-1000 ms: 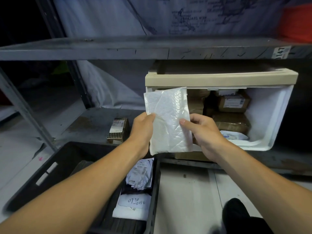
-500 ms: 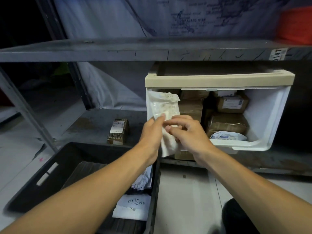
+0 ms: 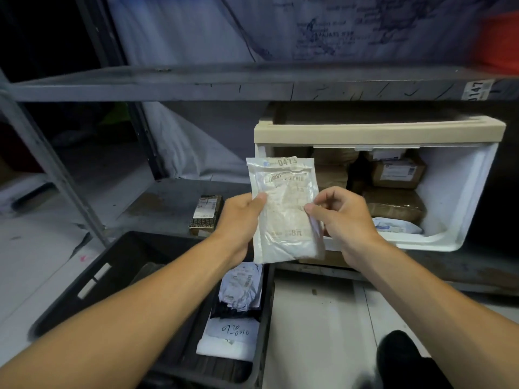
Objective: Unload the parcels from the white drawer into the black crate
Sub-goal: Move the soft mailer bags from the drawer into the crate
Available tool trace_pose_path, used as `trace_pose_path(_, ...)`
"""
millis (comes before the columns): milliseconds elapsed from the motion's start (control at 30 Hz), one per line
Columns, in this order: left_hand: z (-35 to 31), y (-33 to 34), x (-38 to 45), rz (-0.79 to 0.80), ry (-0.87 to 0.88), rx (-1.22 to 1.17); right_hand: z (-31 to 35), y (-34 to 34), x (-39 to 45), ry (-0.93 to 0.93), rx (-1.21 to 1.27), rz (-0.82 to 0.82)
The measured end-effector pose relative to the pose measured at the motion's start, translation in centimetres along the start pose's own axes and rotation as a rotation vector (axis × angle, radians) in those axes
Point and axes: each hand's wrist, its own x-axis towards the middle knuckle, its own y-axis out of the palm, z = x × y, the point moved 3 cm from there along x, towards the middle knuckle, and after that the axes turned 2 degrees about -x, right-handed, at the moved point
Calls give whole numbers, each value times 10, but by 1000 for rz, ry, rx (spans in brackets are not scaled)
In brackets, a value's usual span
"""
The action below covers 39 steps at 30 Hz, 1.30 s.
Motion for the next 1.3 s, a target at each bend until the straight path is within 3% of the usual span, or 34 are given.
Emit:
trace_pose_path(133,-2,-21,-1,-73,119,258,-2,7,-4,-47,-107,-20)
trace_pose_path(467,12,-79,16,-180,179,487,-12,57,-5,-32,-347,121)
trace_pose_path(867,111,-154,41,65,-214,665,-120,160,-12,243,-490,230)
trace_pose_path(1300,244,-184,41,319,-375,849,-207,226,-52,394,-926,483)
